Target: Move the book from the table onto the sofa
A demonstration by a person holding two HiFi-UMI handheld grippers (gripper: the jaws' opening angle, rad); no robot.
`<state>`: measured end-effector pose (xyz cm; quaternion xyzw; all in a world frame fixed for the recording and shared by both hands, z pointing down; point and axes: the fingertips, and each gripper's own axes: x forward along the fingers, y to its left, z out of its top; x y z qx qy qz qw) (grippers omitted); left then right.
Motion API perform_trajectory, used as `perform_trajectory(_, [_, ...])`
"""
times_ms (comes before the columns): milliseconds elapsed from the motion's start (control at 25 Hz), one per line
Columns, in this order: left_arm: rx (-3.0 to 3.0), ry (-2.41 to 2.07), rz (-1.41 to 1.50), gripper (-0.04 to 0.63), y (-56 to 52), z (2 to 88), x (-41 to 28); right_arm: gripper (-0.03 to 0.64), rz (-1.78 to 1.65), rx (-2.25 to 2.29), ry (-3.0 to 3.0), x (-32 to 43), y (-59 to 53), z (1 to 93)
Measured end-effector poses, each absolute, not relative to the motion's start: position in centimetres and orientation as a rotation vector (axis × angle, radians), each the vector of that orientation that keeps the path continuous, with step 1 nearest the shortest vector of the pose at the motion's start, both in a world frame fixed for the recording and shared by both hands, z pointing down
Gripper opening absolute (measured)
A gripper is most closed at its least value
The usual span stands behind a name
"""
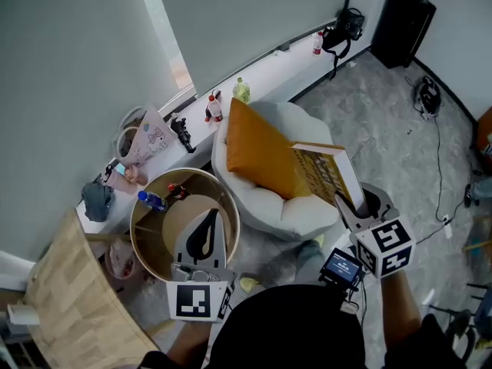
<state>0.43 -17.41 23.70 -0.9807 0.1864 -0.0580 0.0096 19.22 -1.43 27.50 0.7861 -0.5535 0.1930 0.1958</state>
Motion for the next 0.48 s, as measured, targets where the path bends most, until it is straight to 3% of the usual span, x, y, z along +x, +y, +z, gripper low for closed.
perform_trajectory(480, [-3.064, 0.381, -0.203, 0.006, -14.7, 22.9, 14.1, 0.146, 0.6, 2.291, -1.423, 30.5, 3.0, 28.5])
